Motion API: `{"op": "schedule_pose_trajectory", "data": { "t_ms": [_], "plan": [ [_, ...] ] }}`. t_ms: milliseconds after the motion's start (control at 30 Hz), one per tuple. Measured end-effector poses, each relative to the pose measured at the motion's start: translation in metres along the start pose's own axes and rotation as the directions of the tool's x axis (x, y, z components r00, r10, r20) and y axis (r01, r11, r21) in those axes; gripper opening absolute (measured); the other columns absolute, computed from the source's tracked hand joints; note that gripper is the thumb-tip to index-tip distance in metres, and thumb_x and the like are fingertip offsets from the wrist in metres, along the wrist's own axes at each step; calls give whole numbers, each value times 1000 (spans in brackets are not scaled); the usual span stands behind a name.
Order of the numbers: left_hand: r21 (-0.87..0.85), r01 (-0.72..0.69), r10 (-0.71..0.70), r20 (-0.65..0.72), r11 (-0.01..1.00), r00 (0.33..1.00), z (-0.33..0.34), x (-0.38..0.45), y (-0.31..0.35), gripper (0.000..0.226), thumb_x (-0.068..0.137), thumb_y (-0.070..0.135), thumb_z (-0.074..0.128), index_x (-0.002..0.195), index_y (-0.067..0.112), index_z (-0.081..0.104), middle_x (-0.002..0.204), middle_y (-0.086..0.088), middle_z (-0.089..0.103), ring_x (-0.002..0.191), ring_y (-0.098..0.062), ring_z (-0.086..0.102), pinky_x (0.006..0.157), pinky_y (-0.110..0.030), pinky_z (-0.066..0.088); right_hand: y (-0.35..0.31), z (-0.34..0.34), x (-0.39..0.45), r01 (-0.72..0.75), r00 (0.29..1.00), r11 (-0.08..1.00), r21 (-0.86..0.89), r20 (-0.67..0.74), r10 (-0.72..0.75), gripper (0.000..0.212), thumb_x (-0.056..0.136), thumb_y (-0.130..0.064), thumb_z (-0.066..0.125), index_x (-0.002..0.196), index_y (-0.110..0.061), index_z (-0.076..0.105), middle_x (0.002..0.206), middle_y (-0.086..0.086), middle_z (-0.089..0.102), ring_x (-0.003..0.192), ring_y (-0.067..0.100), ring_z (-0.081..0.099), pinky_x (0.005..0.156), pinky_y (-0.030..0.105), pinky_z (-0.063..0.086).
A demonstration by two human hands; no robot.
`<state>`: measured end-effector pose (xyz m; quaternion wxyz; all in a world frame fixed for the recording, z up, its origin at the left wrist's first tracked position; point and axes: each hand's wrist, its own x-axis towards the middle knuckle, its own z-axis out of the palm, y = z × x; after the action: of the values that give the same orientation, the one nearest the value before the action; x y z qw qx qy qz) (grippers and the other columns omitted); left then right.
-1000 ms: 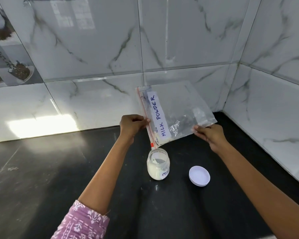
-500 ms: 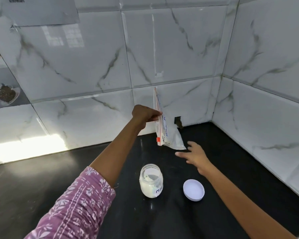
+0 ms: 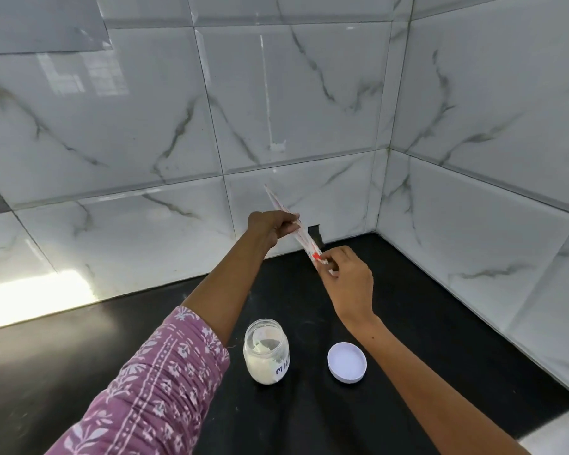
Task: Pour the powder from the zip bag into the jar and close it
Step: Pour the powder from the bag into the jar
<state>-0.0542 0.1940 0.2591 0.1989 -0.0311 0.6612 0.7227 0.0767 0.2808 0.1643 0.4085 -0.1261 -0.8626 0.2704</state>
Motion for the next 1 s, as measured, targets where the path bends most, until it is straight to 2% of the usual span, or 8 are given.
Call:
{"op": "schedule_pose_trajectory", "data": {
  "t_ms": [133, 233, 333, 400, 500, 667, 733, 1000],
  "plan": [
    [-12, -15, 15, 26, 1000, 1000, -5, -4, -3, 21, 73, -9, 73, 89, -11, 60, 75, -19, 64, 55, -25, 66, 48, -26, 58, 6, -6, 11, -49, 998, 994, 95, -26, 51, 18, 82, -19, 71, 95, -6, 72, 91, 9, 71, 76, 14, 65, 73, 22, 53],
    [100, -42, 40, 30, 994, 999, -7, -6, -5, 11, 76, -13, 69, 75, -9, 59, 70, -20, 62, 38, -18, 62, 47, -25, 57, 11, -8, 19, -112, 992, 981, 159, -34, 119, 14, 80, -17, 73, 91, -7, 73, 83, 6, 73, 71, 11, 64, 73, 26, 56],
    [267, -95, 91, 28, 959, 995, -9, -8, -6, 15, 76, -10, 70, 66, -8, 59, 56, -15, 63, 37, -15, 59, 41, -22, 54, 20, -9, 26, -168, 984, 973, 159, -35, 175, 15, 79, -20, 74, 91, -10, 74, 81, 4, 74, 68, 7, 63, 68, 19, 51],
    [433, -177, 170, 56, 884, 984, -10, -13, -9, 18, 76, 1, 75, 67, -7, 62, 48, -10, 61, 42, -14, 59, 42, -21, 51, 23, -8, 30, -193, 980, 967, 167, -20, 199, 17, 78, -20, 75, 91, -10, 75, 80, 5, 74, 67, 7, 62, 66, 17, 48],
    [609, -377, 311, 217, 698, 925, -5, -22, -19, 26, 78, 17, 76, 92, -4, 72, 86, -15, 69, 76, -23, 61, 64, -24, 52, 21, -7, 34, -203, 978, 959, 200, 6, 206, 17, 77, -18, 76, 91, -8, 75, 80, 6, 74, 67, 6, 62, 67, 13, 47],
    [823, -537, 512, 384, 188, 768, 6, -35, -30, 33, 78, 42, 72, 99, 17, 74, 107, -7, 51, 107, -21, 43, 83, -26, 37, 16, -8, 39, -188, 982, 945, 267, 45, 183, 18, 76, -14, 75, 93, -6, 74, 82, 7, 74, 70, 6, 63, 72, 16, 51],
    [827, -546, 565, 390, 133, 727, 6, -35, -31, 28, 79, 40, 71, 97, 19, 75, 107, -8, 51, 106, -22, 42, 82, -25, 32, 15, -10, 40, -178, 984, 942, 285, 62, 167, 18, 78, -12, 73, 94, -5, 74, 84, 7, 73, 69, 3, 62, 73, 13, 49],
    [784, -607, 607, 422, 130, 674, 2, -29, -33, 19, 84, 29, 68, 94, 14, 74, 105, -8, 59, 102, -22, 49, 81, -25, 30, 17, -19, 48, -139, 986, 948, 287, 125, 107, 15, 83, -11, 69, 97, -8, 73, 88, 2, 72, 71, -3, 59, 70, 4, 45]
  ]
}}
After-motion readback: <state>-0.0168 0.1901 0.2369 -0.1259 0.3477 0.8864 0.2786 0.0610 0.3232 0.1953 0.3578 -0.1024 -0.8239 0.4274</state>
